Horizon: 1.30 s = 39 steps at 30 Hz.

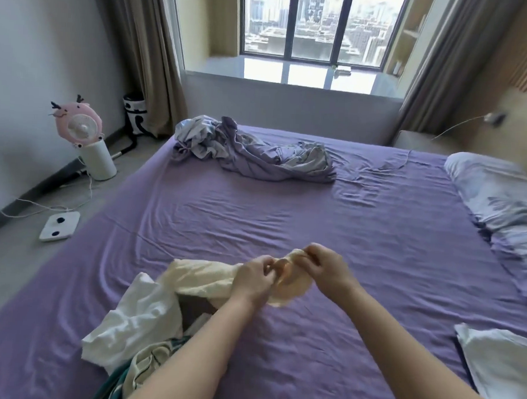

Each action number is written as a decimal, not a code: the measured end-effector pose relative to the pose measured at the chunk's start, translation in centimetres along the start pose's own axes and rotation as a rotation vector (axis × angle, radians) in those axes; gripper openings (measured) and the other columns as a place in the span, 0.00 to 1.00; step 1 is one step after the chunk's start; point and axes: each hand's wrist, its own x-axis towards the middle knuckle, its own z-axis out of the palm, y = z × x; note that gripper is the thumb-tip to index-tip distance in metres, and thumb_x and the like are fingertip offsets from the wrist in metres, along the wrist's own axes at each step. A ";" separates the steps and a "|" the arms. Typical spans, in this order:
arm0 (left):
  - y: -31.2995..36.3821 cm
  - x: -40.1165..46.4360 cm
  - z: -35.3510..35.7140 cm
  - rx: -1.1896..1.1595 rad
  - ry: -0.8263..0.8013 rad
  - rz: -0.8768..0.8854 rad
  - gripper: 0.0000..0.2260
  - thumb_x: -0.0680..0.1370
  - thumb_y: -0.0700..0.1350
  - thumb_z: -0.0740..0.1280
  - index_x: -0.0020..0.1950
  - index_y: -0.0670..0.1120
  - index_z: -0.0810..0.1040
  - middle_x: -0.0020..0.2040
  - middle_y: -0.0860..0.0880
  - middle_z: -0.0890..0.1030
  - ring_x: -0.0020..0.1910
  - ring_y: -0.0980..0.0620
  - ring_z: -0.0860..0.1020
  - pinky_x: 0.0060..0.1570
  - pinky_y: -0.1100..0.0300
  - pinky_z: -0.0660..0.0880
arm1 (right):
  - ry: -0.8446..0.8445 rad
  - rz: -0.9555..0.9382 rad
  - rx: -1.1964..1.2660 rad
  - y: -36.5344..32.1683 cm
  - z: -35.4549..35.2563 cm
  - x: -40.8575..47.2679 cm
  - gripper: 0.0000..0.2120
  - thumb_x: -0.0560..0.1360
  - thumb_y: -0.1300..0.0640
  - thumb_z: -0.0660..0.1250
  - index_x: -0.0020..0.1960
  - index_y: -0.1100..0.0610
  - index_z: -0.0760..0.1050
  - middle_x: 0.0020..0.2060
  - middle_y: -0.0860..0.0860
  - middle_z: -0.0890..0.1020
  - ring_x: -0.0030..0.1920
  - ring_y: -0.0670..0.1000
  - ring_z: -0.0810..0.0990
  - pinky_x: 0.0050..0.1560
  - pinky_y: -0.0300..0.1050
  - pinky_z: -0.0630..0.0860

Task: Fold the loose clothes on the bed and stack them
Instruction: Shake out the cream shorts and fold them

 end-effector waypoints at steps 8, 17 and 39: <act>15.4 -2.6 -3.5 -0.072 0.009 0.278 0.04 0.73 0.40 0.69 0.44 0.45 0.84 0.35 0.50 0.82 0.33 0.57 0.76 0.37 0.63 0.71 | 0.034 -0.172 -0.001 -5.3 -13.9 -5.2 0.17 0.70 0.51 0.73 0.58 0.47 0.76 0.48 0.44 0.77 0.41 0.45 0.77 0.41 0.35 0.69; 26.9 -8.2 -1.3 0.051 0.025 0.460 0.07 0.72 0.45 0.73 0.44 0.49 0.76 0.35 0.53 0.77 0.34 0.56 0.74 0.37 0.63 0.72 | 0.243 -0.171 -0.248 -7.8 -26.9 -13.1 0.08 0.70 0.57 0.65 0.48 0.53 0.80 0.41 0.52 0.82 0.43 0.52 0.77 0.45 0.46 0.73; 27.5 -15.5 5.5 0.289 0.009 -0.152 0.18 0.77 0.58 0.61 0.40 0.43 0.71 0.33 0.45 0.81 0.30 0.46 0.83 0.35 0.55 0.80 | 0.297 0.014 0.238 2.6 -40.4 -23.5 0.15 0.69 0.55 0.74 0.35 0.56 0.68 0.27 0.47 0.67 0.27 0.43 0.66 0.24 0.30 0.63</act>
